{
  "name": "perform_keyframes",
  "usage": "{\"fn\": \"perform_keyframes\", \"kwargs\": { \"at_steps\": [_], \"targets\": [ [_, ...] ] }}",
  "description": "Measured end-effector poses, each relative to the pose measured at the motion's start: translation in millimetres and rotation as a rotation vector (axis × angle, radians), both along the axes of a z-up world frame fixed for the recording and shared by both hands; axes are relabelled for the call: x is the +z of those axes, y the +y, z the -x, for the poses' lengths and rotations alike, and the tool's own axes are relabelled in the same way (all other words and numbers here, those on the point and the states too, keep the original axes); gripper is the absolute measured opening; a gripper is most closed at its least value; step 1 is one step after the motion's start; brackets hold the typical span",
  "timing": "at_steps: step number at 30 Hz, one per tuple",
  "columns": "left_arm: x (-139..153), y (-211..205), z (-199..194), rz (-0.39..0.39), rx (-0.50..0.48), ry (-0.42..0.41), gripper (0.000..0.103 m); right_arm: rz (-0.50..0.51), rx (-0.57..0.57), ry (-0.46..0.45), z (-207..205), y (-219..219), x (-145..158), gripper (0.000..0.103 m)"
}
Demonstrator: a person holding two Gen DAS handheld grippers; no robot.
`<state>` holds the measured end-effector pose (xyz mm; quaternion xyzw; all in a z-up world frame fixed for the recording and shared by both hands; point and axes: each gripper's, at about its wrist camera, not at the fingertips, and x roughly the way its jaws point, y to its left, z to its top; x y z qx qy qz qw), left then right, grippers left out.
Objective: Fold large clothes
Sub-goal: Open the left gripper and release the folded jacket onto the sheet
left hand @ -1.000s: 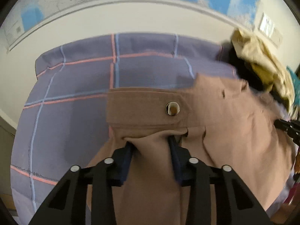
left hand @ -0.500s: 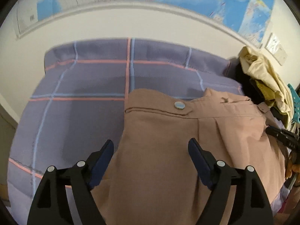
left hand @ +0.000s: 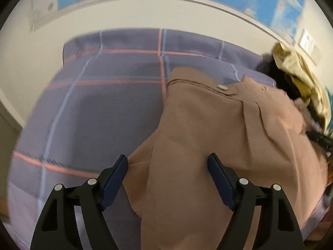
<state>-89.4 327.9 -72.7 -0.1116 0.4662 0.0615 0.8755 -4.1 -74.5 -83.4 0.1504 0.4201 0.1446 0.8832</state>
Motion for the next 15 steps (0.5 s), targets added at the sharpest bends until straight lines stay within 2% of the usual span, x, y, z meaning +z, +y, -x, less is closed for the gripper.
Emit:
{"fn": "perform_keyframes", "kwargs": {
  "at_steps": [1,4,6,9,11,13,15],
  "targets": [
    [2.0,1.7,2.8,0.002,0.01,-0.013,0.077,-0.01,-0.006,-0.001,0.2,-1.7,1.6,0.038],
    [9.8,-0.6,12.9,-0.031,0.029,-0.034,0.079,-0.02,-0.009,-0.027,12.4,-3.2,11.7,0.047],
    [14.9,-4.6,23.2,-0.038,0.038,-0.05,0.079,-0.016,0.011,-0.051,24.2,-1.1,20.1,0.048],
    [21.6,-17.8,37.6,-0.103,0.036,-0.067,0.08,-0.022,0.044,-0.076,42.1,2.2,30.8,0.049],
    [24.8,-29.1,46.4,-0.145,0.027,-0.084,0.085,-0.031,0.071,-0.096,54.0,6.1,37.3,0.052],
    [24.2,-35.5,49.9,-0.141,0.011,-0.093,0.088,-0.062,0.112,-0.107,63.9,12.1,38.1,0.06],
    [17.8,-40.0,49.9,-0.125,0.004,-0.082,0.088,-0.063,0.12,-0.09,65.5,17.3,31.1,0.06]
  ]
}}
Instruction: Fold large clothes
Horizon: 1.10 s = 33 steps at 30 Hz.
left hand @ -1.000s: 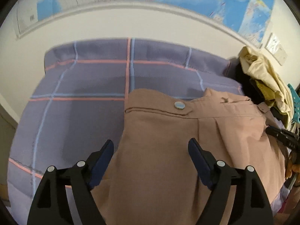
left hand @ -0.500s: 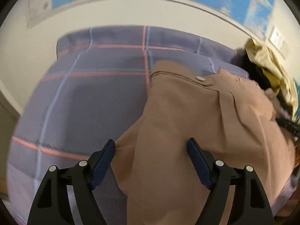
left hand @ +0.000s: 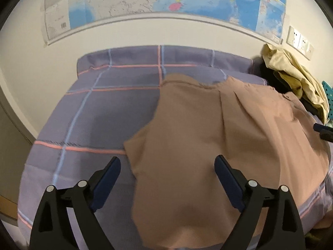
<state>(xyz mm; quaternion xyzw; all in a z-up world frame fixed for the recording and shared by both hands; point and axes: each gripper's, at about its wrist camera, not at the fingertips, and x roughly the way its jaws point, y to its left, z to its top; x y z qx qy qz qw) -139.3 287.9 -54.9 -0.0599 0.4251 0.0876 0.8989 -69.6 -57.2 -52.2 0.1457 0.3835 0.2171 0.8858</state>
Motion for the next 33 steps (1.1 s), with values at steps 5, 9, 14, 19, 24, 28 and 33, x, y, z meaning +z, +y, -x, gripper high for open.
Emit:
{"fn": "perform_keyframes", "kwargs": {
  "at_steps": [5,9,14,19,24,28,33],
  "targets": [
    [-22.0,-2.5,-6.4,0.05,0.018,0.044,0.088,0.037,-0.029,0.057,-8.5,7.8,-26.4,0.06],
    [-27.3,-3.1,-4.4,0.089,0.053,0.038,0.091,0.031,-0.041,0.042,-9.9,11.4,-26.5,0.064],
    [-24.8,-9.6,2.7,0.071,0.076,0.047,0.092,0.014,-0.051,0.042,-9.4,12.3,-24.0,0.067],
    [-17.1,-12.2,16.7,0.048,0.098,0.046,0.093,-0.037,-0.054,0.026,0.4,5.2,-15.6,0.07],
    [-14.4,-17.3,27.6,0.061,0.092,0.051,0.093,-0.068,-0.061,0.004,14.5,-0.4,-6.5,0.072],
    [-13.3,-21.7,38.4,0.087,0.07,0.065,0.093,-0.069,-0.072,-0.01,24.9,-4.2,-1.9,0.073],
    [-16.9,-16.4,57.9,0.293,-0.003,0.087,0.093,-0.096,-0.092,-0.004,32.3,-12.1,-2.3,0.074]
  ]
}}
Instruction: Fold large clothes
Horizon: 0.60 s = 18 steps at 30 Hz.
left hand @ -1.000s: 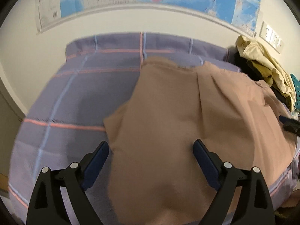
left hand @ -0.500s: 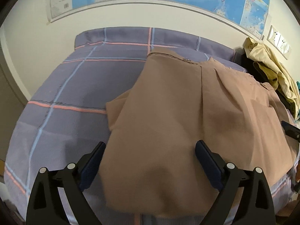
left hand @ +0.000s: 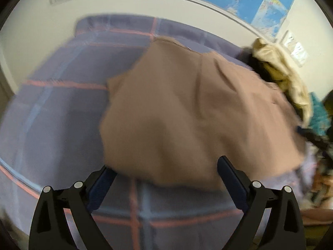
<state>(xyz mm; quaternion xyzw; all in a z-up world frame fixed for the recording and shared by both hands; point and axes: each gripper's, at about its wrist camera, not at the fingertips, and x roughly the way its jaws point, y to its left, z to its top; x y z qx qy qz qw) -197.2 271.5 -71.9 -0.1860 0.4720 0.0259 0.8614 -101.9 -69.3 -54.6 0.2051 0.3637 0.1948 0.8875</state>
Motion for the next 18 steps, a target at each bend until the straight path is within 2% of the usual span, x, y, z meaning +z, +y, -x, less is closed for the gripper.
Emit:
{"fn": "perform_keyframes", "kwargs": {
  "at_steps": [5,7,15,18],
  "targets": [
    [-0.9,-5.9,13.4,0.184,-0.081,-0.019,0.093,-0.031,-0.009,-0.002,6.3,-5.0,-0.8,0.074],
    [-2.6,-9.3,11.4,0.232,-0.103,-0.02,0.093,-0.041,-0.008,-0.005,8.1,-5.5,-0.8,0.075],
    [-6.5,-17.4,-15.4,0.287,-0.114,-0.053,0.096,-0.068,-0.023,-0.016,20.3,-14.1,-0.2,0.075],
    [-9.0,-11.9,-20.7,0.354,-0.092,-0.085,0.096,-0.09,-0.037,-0.013,24.1,-20.5,-2.2,0.075]
  ]
}}
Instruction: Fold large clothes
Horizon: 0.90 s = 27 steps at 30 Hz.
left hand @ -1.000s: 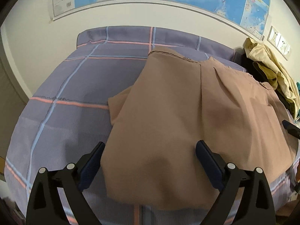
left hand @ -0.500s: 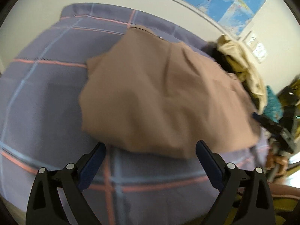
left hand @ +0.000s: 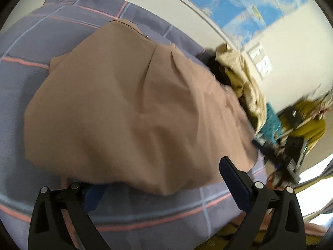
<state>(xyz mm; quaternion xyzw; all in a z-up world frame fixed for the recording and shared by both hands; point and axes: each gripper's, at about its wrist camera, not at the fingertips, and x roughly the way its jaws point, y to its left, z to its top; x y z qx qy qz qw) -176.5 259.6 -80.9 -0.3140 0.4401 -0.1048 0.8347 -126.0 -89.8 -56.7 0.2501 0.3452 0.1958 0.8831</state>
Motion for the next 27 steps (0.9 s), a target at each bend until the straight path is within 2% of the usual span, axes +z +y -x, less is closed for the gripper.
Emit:
{"fn": "perform_keyframes", "kwargs": {
  "at_steps": [2,4,7,11,14,16,19,23,27],
  "targets": [
    [-0.7,1.6,-3.5,0.026,0.013,-0.01,0.096,-0.019,-0.003,0.003,3.2,-3.2,-0.7,0.075],
    [-0.1,-0.2,-9.1,0.017,0.015,-0.021,0.096,-0.026,-0.005,0.002,6.1,-5.1,0.6,0.075],
    [0.9,-4.9,-21.2,-0.023,0.027,-0.037,0.096,-0.038,-0.007,-0.001,11.5,-8.1,3.0,0.076],
    [2.3,-9.2,-42.3,-0.078,0.05,-0.029,0.096,-0.115,-0.02,-0.002,26.6,-20.1,4.4,0.077],
    [3.3,-12.4,-50.1,-0.123,0.052,-0.021,0.096,-0.195,-0.027,0.03,48.9,-34.3,0.1,0.077],
    [4.4,-16.4,-53.0,-0.178,0.055,-0.016,0.092,-0.218,-0.047,0.059,63.8,-44.3,-3.7,0.079],
    [3.8,-16.5,-54.7,-0.202,0.055,-0.015,0.091,-0.264,-0.098,0.107,79.3,-56.4,-14.7,0.081],
    [4.0,-17.7,-60.1,-0.228,0.061,0.005,0.091,-0.27,-0.117,0.199,63.4,-52.5,-33.5,0.079],
    [3.6,-20.0,-63.0,-0.253,0.056,0.012,0.092,-0.228,-0.101,0.222,34.9,-37.3,-39.5,0.079]
  ]
}}
